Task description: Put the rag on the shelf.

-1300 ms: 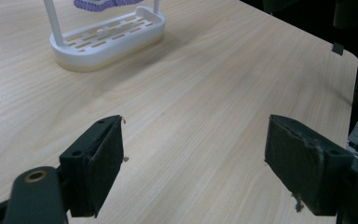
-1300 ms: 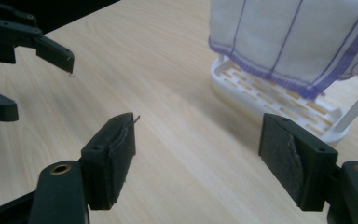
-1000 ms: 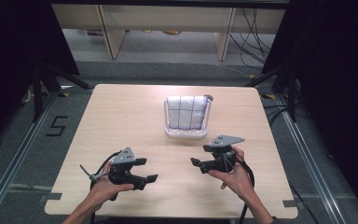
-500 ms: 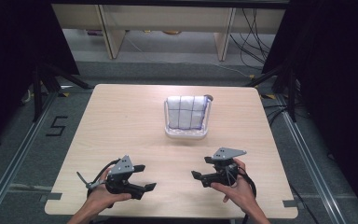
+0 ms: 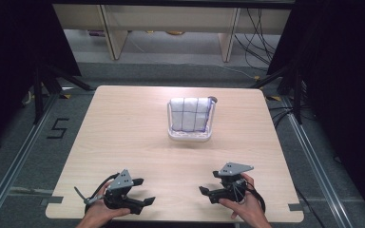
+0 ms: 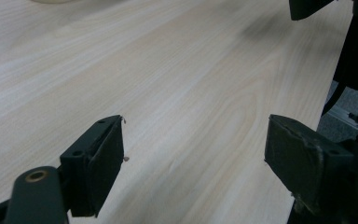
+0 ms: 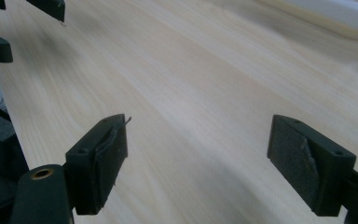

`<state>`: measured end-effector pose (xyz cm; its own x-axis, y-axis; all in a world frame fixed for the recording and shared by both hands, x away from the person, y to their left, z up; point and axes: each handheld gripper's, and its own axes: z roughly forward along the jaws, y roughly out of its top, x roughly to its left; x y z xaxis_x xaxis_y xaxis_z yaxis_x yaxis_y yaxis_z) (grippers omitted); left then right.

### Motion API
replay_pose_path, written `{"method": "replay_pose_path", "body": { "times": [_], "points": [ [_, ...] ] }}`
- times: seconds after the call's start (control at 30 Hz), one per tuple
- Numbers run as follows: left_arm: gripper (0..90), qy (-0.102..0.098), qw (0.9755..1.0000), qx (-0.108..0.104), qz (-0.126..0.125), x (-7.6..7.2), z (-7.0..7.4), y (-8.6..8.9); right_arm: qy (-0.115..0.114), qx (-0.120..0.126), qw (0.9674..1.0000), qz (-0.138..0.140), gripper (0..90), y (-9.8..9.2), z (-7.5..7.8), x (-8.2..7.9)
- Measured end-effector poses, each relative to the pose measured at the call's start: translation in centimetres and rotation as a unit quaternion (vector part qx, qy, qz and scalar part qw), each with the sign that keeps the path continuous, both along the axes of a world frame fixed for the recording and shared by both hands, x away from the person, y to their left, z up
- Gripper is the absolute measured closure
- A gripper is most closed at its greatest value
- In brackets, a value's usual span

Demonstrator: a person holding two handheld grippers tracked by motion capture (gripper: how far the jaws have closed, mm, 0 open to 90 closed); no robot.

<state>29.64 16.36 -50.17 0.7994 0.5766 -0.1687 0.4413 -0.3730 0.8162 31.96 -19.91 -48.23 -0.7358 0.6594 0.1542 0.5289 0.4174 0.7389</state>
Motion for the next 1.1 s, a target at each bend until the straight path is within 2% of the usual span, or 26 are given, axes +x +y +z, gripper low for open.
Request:
{"method": "replay_pose_path", "body": {
  "times": [0.03, 0.07, 0.1, 0.13, 0.17, 0.2, 0.23, 0.27, 0.33, 0.4, 0.43, 0.47, 0.5, 0.53, 0.57, 0.63, 0.67, 0.7, 0.73, 0.8, 0.83, 0.9, 0.93, 0.97, 1.03, 1.1],
  "points": [
    [19.4, -0.003, 1.0, 0.004, 0.0, -0.4, 0.0, 0.0, 0.011, 0.001, 0.9999, -0.004, 20.6, -0.1, -0.2, -0.5],
    [19.5, -0.003, 1.0, 0.004, 0.0, -0.4, 0.0, 0.0, 0.011, 0.001, 0.9999, -0.004, 20.6, -0.1, -0.2, -0.5],
    [19.4, -0.005, 0.9999, 0.008, -0.007, -0.6, 0.0, 0.0, -0.005, -0.009, 0.9999, -0.003, 20.6, -0.5, -0.5, -0.8],
    [19.4, -0.011, 0.9998, 0.014, -0.005, -0.7, 0.0, 0.1, -0.005, -0.009, 0.9999, -0.003, 20.6, -0.5, -0.5, -0.8],
    [19.5, -0.013, 0.9999, 0.006, -0.003, -0.9, -0.1, 0.0, -0.007, -0.019, 0.9998, 0.001, 20.6, -0.6, -0.6, -1.3],
    [19.5, -0.011, 0.9999, 0.012, -0.003, -1.1, -0.1, 0.0, -0.007, -0.019, 0.9998, 0.001, 20.6, -0.6, -0.6, -1.3],
    [19.3, -0.013, 0.9994, 0.029, -0.016, -1.2, 0.0, 0.2, -0.002, -0.023, 0.9997, -0.001, 20.0, -0.7, -0.6, -1.8],
    [19.1, -0.013, 0.9994, 0.029, -0.016, -1.2, 0.0, 0.2, -0.002, -0.023, 0.9997, -0.001, 20.0, -0.7, -0.6, -1.8],
    [19.1, -0.01, 0.9998, 0.014, -0.011, -1.5, 0.0, 0.3, -0.01, -0.023, 0.9997, -0.003, 19.9, -1.0, -0.6, -2.1],
    [19.1, -0.013, 0.9997, 0.016, -0.01, -1.5, 0.2, 0.7, -0.007, -0.022, 0.9997, -0.005, 19.5, -1.2, -0.6, -2.5],
    [18.9, -0.008, 0.9999, 0.014, 0.005, -1.7, 0.1, 0.7, -0.002, -0.018, 0.9998, -0.01, 18.8, -1.4, -0.6, -2.8],
    [18.9, -0.008, 0.9999, 0.014, 0.005, -1.7, 0.1, 0.7, -0.002, -0.018, 0.9998, -0.01, 18.8, -1.4, -0.6, -2.8],
    [18.9, -0.014, 0.9995, 0.029, -0.008, -1.6, 0.1, 1.0, -0.006, -0.024, 0.9996, -0.013, 18.8, -1.5, -0.6, -2.9],
    [18.9, -0.01, 0.9998, 0.014, -0.005, -1.7, 0.0, 0.8, -0.01, -0.027, 0.9996, -0.009, 18.7, -1.6, -0.7, -2.9],
    [18.9, -0.012, 0.9998, 0.014, -0.004, -1.7, 0.0, 0.7, -0.01, -0.026, 0.9996, -0.01, 18.6, -1.6, -0.7, -3.0],
    [18.9, -0.019, 0.9992, 0.034, -0.013, -1.6, 0.0, 0.9, -0.007, -0.031, 0.9995, -0.006, 18.3, -1.5, -0.8, -3.0],
    [18.9, -0.019, 0.9992, 0.034, -0.013, -1.6, 0.0, 0.9, -0.007, -0.031, 0.9995, -0.006, 18.3, -1.5, -0.8, -3.0],
    [18.9, -0.016, 0.9997, 0.02, -0.006, -1.7, -0.1, 0.7, -0.007, -0.033, 0.9994, -0.004, 18.2, -1.4, -0.8, -3.0],
    [18.9, -0.015, 0.9997, 0.017, -0.003, -1.7, -0.1, 0.7, -0.007, -0.033, 0.9994, -0.004, 18.2, -1.4, -0.8, -3.0],
    [18.8, -0.012, 0.9997, 0.022, 0.0, -1.6, -0.1, 0.9, -0.01, -0.035, 0.9993, -0.004, 18.1, -1.4, -0.9, -3.0],
    [18.8, -0.008, 0.9998, 0.016, 0.006, -1.7, -0.1, 0.9, -0.004, -0.035, 0.9994, -0.005, 18.0, -1.3, -0.8, -3.1],
    [18.8, -0.009, 0.9998, 0.016, 0.006, -1.7, -0.1, 0.8, 0.004, -0.033, 0.9994, -0.01, 17.9, -1.2, -0.8, -3.2],
    [18.8, -0.007, 0.9998, 0.018, 0.003, -1.6, -0.1, 0.9, -0.004, -0.037, 0.9993, -0.005, 17.8, -1.3, -0.9, -3.1],
    [18.7, -0.009, 0.9997, 0.024, 0.002, -1.5, -0.2, 0.9, -0.001, -0.036, 0.9993, -0.006, 17.8, -1.2, -0.9, -3.1],
    [18.5, -0.01, 0.9996, 0.026, -0.003, -1.4, -0.3, 0.9, -0.009, -0.036, 0.9993, 0.002, 17.7, -1.3, -1.0, -3.0],
    [18.4, -0.008, 0.9996, 0.026, -0.001, -1.4, -0.3, 0.9, -0.008, -0.038, 0.9992, -0.002, 17.3, -1.3, -0.9, -3.0]
  ]
}}
